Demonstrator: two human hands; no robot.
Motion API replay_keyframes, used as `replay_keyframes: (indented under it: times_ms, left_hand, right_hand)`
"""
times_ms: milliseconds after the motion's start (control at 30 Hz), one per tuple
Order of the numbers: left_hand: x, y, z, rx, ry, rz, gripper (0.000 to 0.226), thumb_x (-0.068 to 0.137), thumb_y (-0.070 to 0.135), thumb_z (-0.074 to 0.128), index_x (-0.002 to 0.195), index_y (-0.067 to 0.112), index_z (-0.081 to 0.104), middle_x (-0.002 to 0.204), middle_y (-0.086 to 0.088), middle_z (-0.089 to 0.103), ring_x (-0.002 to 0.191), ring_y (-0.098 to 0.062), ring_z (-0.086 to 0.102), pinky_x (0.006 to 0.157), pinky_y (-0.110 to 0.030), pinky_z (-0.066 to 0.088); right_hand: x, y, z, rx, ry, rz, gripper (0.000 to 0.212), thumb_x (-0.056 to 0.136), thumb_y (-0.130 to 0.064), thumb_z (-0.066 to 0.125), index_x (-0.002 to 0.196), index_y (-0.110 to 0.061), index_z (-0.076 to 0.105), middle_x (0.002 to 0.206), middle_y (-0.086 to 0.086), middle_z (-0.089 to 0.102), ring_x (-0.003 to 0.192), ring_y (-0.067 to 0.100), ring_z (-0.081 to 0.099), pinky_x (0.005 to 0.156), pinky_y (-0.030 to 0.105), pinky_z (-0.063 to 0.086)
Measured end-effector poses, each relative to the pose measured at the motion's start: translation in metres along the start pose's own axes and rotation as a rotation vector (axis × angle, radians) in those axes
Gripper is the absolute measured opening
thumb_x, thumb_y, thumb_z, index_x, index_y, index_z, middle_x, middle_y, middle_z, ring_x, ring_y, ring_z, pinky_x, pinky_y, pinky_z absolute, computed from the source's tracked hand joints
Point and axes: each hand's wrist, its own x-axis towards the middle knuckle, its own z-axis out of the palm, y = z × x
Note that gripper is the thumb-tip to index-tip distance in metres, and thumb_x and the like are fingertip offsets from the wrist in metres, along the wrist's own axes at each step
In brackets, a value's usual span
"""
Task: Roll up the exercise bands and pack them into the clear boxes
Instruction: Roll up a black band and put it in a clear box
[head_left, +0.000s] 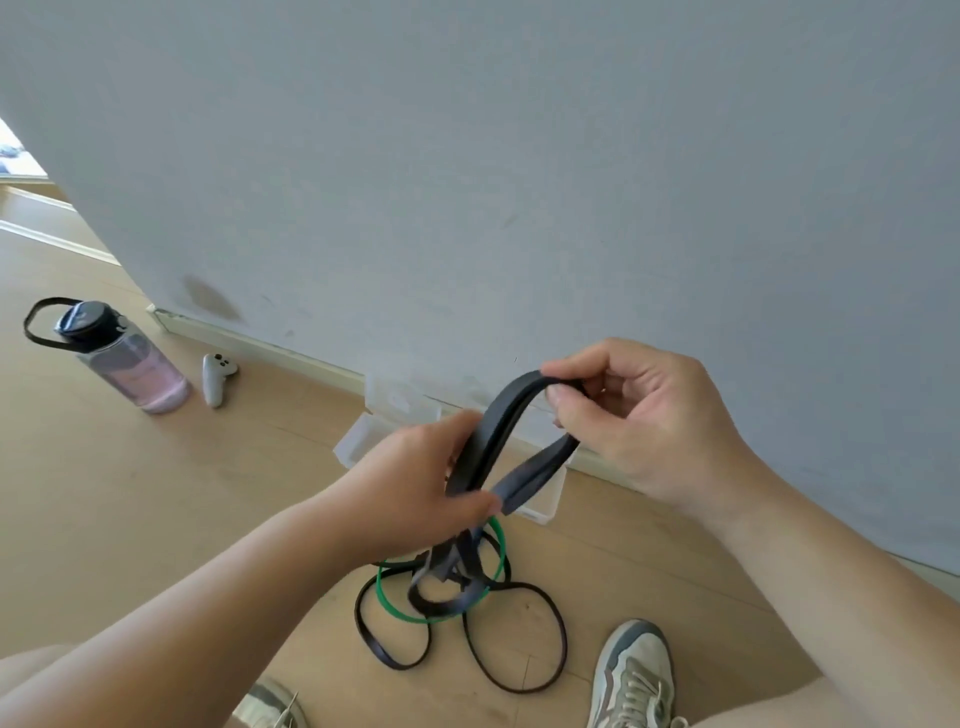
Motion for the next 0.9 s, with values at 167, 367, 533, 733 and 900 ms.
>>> replay_keyframes:
  times_ms: [167, 367, 533, 733, 900]
  left_hand:
    - [0.004, -0.009, -0.003, -0.190, 0.200, -0.022, 0.034, 0.084, 0.017, 0.077, 0.103, 0.040, 0.062, 0.087, 0.013, 0.071, 0.080, -0.007, 0.069, 0.081, -0.030, 0.061]
    - [-0.008, 0.018, -0.020, -0.506, 0.516, 0.031, 0.020, 0.080, 0.009, 0.086, 0.092, 0.023, 0.077, 0.085, 0.010, 0.080, 0.082, -0.009, 0.078, 0.084, -0.022, 0.061]
    - [-0.008, 0.034, -0.007, -0.494, 0.416, 0.133, 0.022, 0.082, 0.005, 0.084, 0.095, 0.021, 0.076, 0.093, 0.013, 0.081, 0.090, -0.006, 0.077, 0.088, -0.028, 0.061]
    - [0.003, 0.017, 0.001, -0.432, 0.350, 0.062, 0.053, 0.086, 0.004, 0.074, 0.127, 0.034, 0.057, 0.109, 0.012, 0.072, 0.092, -0.010, 0.073, 0.081, -0.032, 0.063]
    - [0.006, 0.000, 0.008, -0.214, 0.215, 0.055, 0.044, 0.088, 0.005, 0.063, 0.118, 0.036, 0.061, 0.094, 0.017, 0.071, 0.090, -0.006, 0.070, 0.086, -0.033, 0.060]
  right_hand:
    - [0.010, 0.018, -0.027, -0.173, 0.027, 0.132, 0.016, 0.096, -0.014, 0.067, 0.096, -0.030, 0.070, 0.086, -0.003, 0.072, 0.082, 0.024, 0.071, 0.080, 0.036, 0.060]
    - [0.013, 0.029, -0.032, -0.169, -0.345, 0.308, 0.027, 0.088, -0.009, 0.077, 0.101, -0.021, 0.057, 0.106, 0.007, 0.072, 0.097, 0.021, 0.072, 0.092, 0.040, 0.058]
    - [0.010, 0.009, 0.003, 0.131, -0.318, 0.148, 0.037, 0.081, -0.009, 0.085, 0.098, -0.017, 0.053, 0.096, 0.008, 0.074, 0.091, 0.025, 0.073, 0.087, 0.045, 0.061]
    - [0.011, -0.004, 0.006, -0.059, -0.117, -0.009, 0.016, 0.089, -0.010, 0.078, 0.098, -0.024, 0.076, 0.086, -0.015, 0.077, 0.081, 0.004, 0.074, 0.077, 0.017, 0.057]
    - [0.015, 0.003, -0.007, -0.166, 0.015, 0.021, 0.013, 0.094, -0.012, 0.072, 0.092, -0.025, 0.070, 0.082, -0.009, 0.074, 0.077, 0.007, 0.072, 0.073, 0.015, 0.057]
